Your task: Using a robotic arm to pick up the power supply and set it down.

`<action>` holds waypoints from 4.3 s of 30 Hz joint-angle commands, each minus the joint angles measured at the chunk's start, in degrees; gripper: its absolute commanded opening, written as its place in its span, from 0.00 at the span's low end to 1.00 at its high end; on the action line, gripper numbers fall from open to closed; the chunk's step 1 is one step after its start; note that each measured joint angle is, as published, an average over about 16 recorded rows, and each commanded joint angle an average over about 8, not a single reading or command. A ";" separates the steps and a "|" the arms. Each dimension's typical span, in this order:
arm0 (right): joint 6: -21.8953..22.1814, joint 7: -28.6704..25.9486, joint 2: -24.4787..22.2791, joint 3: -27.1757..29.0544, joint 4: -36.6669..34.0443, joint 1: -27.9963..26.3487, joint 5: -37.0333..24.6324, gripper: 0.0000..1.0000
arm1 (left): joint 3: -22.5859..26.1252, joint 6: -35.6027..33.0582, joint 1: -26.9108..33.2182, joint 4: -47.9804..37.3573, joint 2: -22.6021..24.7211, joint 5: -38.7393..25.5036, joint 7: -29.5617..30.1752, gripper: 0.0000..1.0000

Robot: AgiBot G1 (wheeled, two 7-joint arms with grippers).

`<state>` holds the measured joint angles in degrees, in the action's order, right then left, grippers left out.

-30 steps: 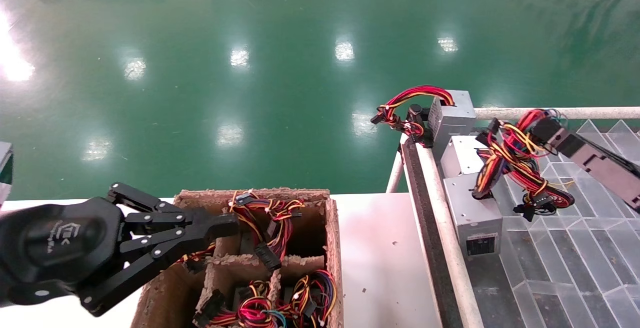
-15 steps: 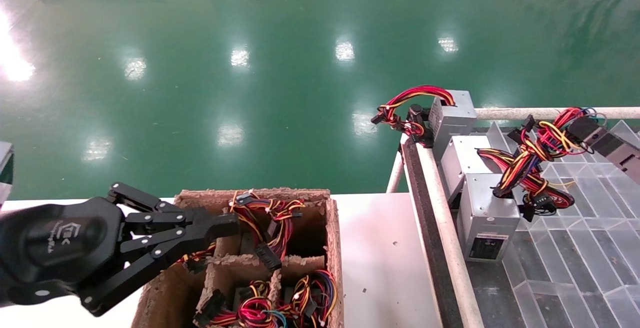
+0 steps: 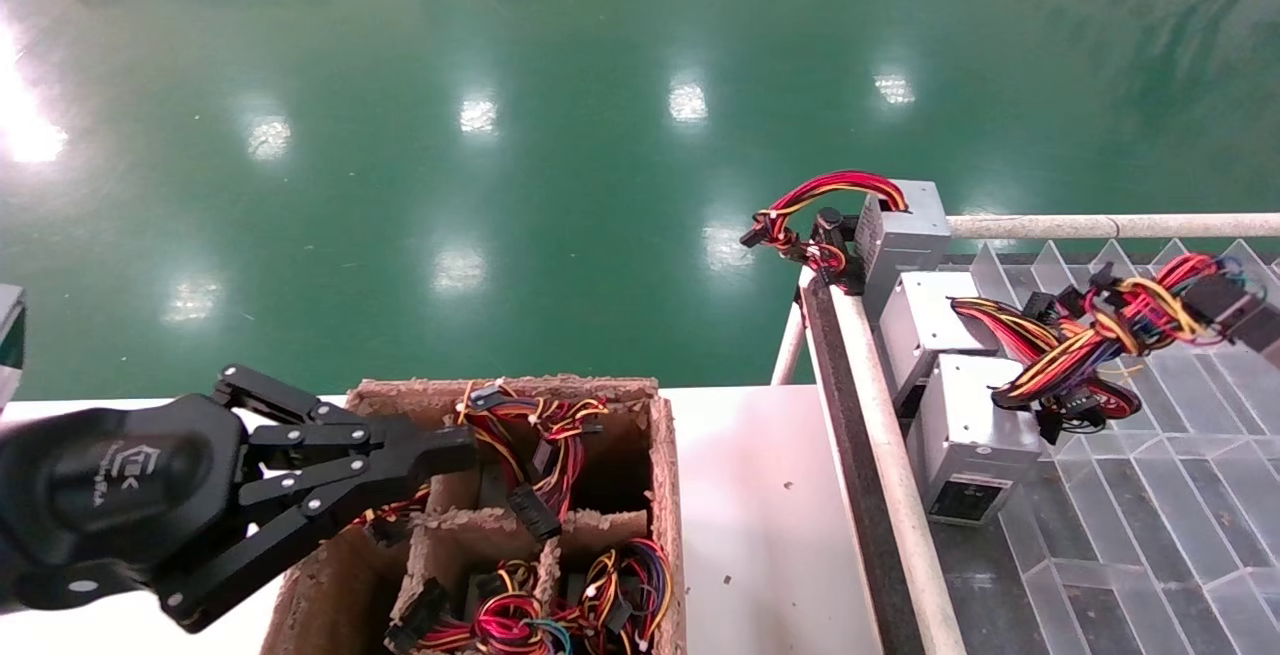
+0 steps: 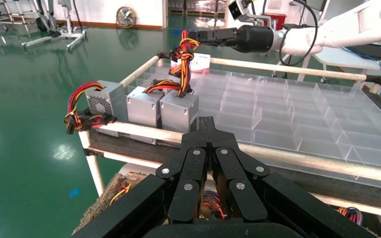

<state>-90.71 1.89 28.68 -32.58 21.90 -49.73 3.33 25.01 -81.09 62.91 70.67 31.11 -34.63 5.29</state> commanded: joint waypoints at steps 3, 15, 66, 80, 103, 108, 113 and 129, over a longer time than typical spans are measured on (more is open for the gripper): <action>0.26 0.41 0.72 0.36 -1.28 -0.82 0.30 0.00 | 0.00 0.00 0.00 0.00 0.00 0.00 0.00 0.00; 0.69 0.65 4.52 -1.08 -6.28 -8.59 -3.08 0.00 | 0.00 0.00 0.00 0.00 0.00 0.00 0.00 0.00; 0.12 0.77 1.08 -3.17 -2.01 -10.55 -6.95 1.00 | 0.00 0.00 0.00 0.00 0.00 0.00 0.00 0.00; 0.32 1.20 -2.49 -6.63 1.05 -16.84 -14.50 1.00 | 0.00 0.00 0.00 0.00 0.00 0.00 0.00 0.00; -0.12 -0.96 -8.32 -11.06 2.16 -28.17 -23.88 1.00 | 0.00 0.00 0.00 0.00 0.00 0.00 0.00 0.00; -0.14 -0.26 -6.58 -10.77 2.92 -28.24 -21.90 1.00 | 0.00 0.00 0.00 0.00 0.00 0.00 0.00 0.00; -0.04 -0.32 -5.45 -10.07 4.30 -27.83 -21.51 1.00 | 0.00 0.00 0.00 0.00 0.00 0.00 0.00 0.00; 1.28 -3.61 -2.49 -3.08 16.83 -23.72 -27.94 1.00 | 0.00 0.00 0.00 0.00 0.00 0.00 0.00 0.00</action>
<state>-89.43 -1.72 26.19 -35.65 38.75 -73.45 -24.61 25.01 -81.09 62.91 70.67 31.11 -34.63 5.29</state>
